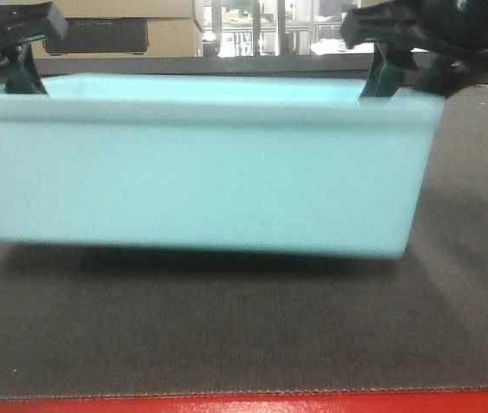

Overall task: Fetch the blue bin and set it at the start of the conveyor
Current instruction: 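Open both grippers and lift them away from the bin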

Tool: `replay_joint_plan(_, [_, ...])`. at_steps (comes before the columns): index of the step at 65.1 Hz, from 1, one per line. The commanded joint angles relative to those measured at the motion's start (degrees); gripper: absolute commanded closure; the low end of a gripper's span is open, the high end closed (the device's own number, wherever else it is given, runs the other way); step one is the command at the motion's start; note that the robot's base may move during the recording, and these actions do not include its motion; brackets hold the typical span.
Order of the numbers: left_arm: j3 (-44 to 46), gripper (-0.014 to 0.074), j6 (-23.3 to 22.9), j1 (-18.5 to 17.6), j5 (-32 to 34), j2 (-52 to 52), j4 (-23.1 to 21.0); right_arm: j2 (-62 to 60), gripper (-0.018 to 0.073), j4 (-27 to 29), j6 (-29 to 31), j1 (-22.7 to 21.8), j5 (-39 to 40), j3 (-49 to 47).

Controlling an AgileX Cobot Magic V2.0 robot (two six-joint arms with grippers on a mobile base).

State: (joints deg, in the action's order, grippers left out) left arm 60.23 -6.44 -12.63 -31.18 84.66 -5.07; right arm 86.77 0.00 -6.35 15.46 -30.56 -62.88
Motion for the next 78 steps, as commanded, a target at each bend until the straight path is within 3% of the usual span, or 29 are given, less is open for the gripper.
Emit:
replay_joint_plan(1, [0.0, 0.0095, 0.3, 0.3, -0.1, -0.5, 0.9, -0.8, 0.0029, -1.0, 0.8, -0.3, 0.2, 0.2])
replay_joint_plan(3, [0.1, 0.0044, 0.3, 0.3, -0.4, -0.6, 0.9, -0.8, -0.0021, -1.0, 0.8, -0.3, 0.1, 0.2])
replay_joint_plan(6, [0.4, -0.0024, 0.3, 0.3, -1.3, -0.9, 1.3, -0.8, -0.0011, -1.0, 0.8, -0.3, -0.7, -0.1])
replay_joint_plan(19, [4.5, -0.0003, 0.3, 0.3, -6.7, -4.4, 3.7, -1.6, 0.0041, -1.0, 0.8, -0.3, -5.3, -4.5])
replay_joint_plan(24, [6.0, -0.0003, 0.3, 0.3, -8.1, -7.0, 5.6, -3.0, 0.0101, -1.0, 0.8, -0.4, -5.4, -6.0])
replay_joint_plan(33, [6.9, 0.0013, 0.3, 1.1, -9.9, -12.8, 9.5, -6.8, 0.0321, -1.1, 0.8, -0.8, -5.3, -7.6])
replay_joint_plan(37, [6.8, 0.0061, 0.3, 2.4, -11.0, -15.3, 9.8, -8.8, 0.0462, -1.1, 0.8, -1.7, -5.4, -7.6])
replay_joint_plan(45, [6.1, 0.0309, 0.3, 5.6, -14.4, -19.4, 10.8, -11.8, 0.0715, -1.1, 0.8, -6.0, -7.1, -7.6])
replay_joint_plan(56, [2.0, 0.0713, 0.3, 9.4, -14.3, -25.0, 12.4, -15.0, 0.0722, -1.8, 0.8, -14.2, -9.2, -5.0])
replay_joint_plan(64, [-3.8, 0.0707, 0.4, 10.0, -11.4, -29.5, 13.3, -18.9, 0.0722, -2.2, 0.8, -17.9, -6.8, 2.3])
replay_joint_plan(78, [-17.7, 0.0707, 0.4, 10.0, -3.9, -39.6, 12.9, -29.9, 0.0722, -4.1, 0.8, -18.1, 3.3, 20.5])
